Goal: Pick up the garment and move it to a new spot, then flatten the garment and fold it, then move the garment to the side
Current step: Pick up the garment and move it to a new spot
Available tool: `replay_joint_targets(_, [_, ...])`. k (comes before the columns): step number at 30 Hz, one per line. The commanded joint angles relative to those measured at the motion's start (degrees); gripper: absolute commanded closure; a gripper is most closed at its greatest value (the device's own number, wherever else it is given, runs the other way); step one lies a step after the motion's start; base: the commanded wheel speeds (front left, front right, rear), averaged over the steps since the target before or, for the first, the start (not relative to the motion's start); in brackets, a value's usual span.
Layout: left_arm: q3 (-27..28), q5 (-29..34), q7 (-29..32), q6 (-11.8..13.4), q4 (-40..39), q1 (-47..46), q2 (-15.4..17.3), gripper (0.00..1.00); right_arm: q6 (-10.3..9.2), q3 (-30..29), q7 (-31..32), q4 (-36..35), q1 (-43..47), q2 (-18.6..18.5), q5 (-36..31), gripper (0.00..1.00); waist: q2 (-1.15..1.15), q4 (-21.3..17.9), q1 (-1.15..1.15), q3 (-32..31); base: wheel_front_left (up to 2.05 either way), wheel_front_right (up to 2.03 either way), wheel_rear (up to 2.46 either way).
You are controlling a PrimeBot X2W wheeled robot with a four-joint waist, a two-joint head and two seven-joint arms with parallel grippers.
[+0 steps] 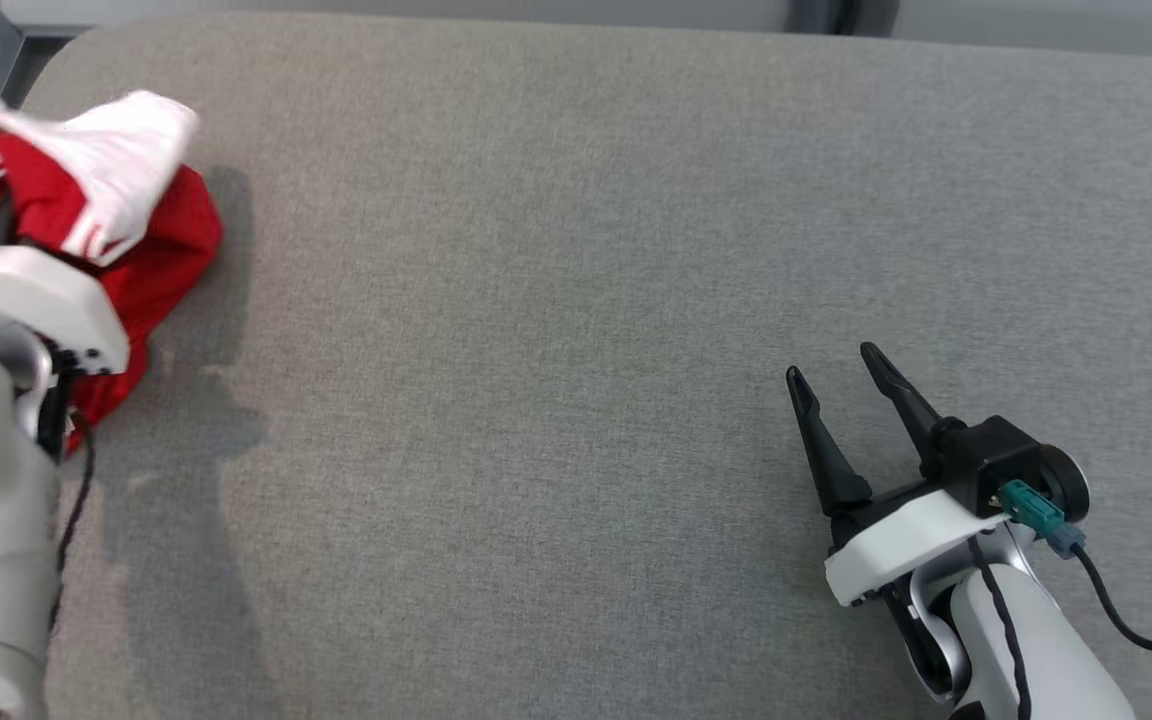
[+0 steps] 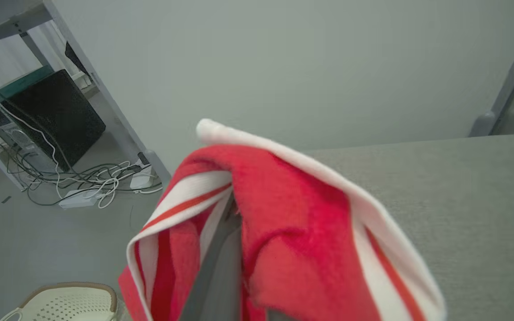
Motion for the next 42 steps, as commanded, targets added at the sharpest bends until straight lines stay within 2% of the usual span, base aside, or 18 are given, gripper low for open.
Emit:
replay_joint_targets(1, [-1.1, 0.3, -0.4, -0.2, -1.2, -0.9, -0.8, 1.0, -0.02, 0.1, -0.1, -0.2, 0.7, -0.2, 1.1, 0.0, 0.0, -1.1, 0.0, -1.6, 0.0, 0.0, 0.0])
replay_joint_targets(5, [-6.4, -0.7, -0.4, -0.2, -6.8, 0.6, -4.6, 1.0, -0.02, -0.2, -0.1, -0.4, 1.9, -0.2, 3.2, 0.0, 0.0, -2.9, 0.0, -3.5, 0.0, 0.0, 0.0])
replay_joint_targets(8, [-11.5, -3.5, -0.4, -0.2, -11.7, 2.8, -7.5, 1.0, -0.02, -0.2, -0.1, -0.7, 2.7, -0.2, 4.7, 0.0, 0.0, -5.7, 0.0, -4.8, 0.0, 0.0, 0.0])
replay_joint_targets(17, [-24.5, -10.7, -0.4, -0.2, -19.2, 6.5, -13.4, 1.0, -0.02, -1.3, -0.1, -1.1, 4.3, -0.2, 6.1, 0.0, 0.0, -12.0, 0.0, -6.2, 0.0, 0.0, 0.0])
replay_joint_targets(24, [-38.2, -20.8, -0.4, -0.2, -27.1, 9.0, -14.2, 1.0, -0.02, -2.1, -0.1, -1.2, 5.0, -0.2, 6.9, 0.0, 0.0, -14.3, 0.0, -6.9, 0.0, 0.0, 0.0])
replay_joint_targets(29, [-45.6, -27.0, -0.4, 2.5, -32.3, 8.2, -14.2, 1.0, -0.02, -2.4, -0.1, -1.3, 5.5, -0.2, 7.2, 0.0, 0.0, -14.3, 0.0, -7.0, 0.0, 0.0, 0.0])
replay_joint_targets(32, [-48.3, -28.8, -0.4, 4.7, -33.1, 7.7, -14.2, 1.0, -0.02, -2.4, -0.1, -1.2, 5.6, -0.2, 7.6, 0.0, 0.0, -13.9, 0.0, -6.9, 0.0, 0.0, 0.0])
replay_joint_targets(37, [-47.6, -28.5, -0.4, 6.9, -30.0, 8.3, -14.1, 0.98, -0.02, -2.3, -0.1, -1.3, 4.9, -0.2, 8.0, 0.0, 0.0, -13.5, 0.0, -6.5, 0.0, 0.0, 0.0])
replay_joint_targets(38, [-47.0, -28.0, -0.4, 7.1, -29.0, 8.7, -14.1, 0.67, -0.02, -2.3, -0.1, -1.3, 4.8, -0.2, 8.0, 0.0, 0.0, -13.4, 0.0, -6.5, 0.0, 0.0, 0.0])
replay_joint_targets(39, [-46.2, -27.5, -0.4, 7.4, -28.2, 9.3, -14.2, 0.12, -0.02, -2.3, -0.1, -1.3, 4.8, -0.2, 8.1, 0.0, 0.0, -13.3, 0.0, -6.4, 0.0, 0.0, 0.0])
replay_joint_targets(40, [-45.4, -27.0, -0.4, 7.4, -27.1, 10.1, -14.1, 0.0, -0.02, -2.3, -0.1, -1.4, 4.8, -0.2, 8.1, 0.0, 0.0, -13.2, 0.0, -6.4, 0.0, 0.0, 0.0])
replay_joint_targets(42, [-43.2, -26.5, -0.4, 7.4, -25.8, 11.7, -13.5, 0.0, -0.02, -2.3, -0.1, -1.4, 4.9, -0.2, 8.1, 0.0, 0.0, -13.0, 0.0, -6.5, 0.0, 0.0, 0.0])
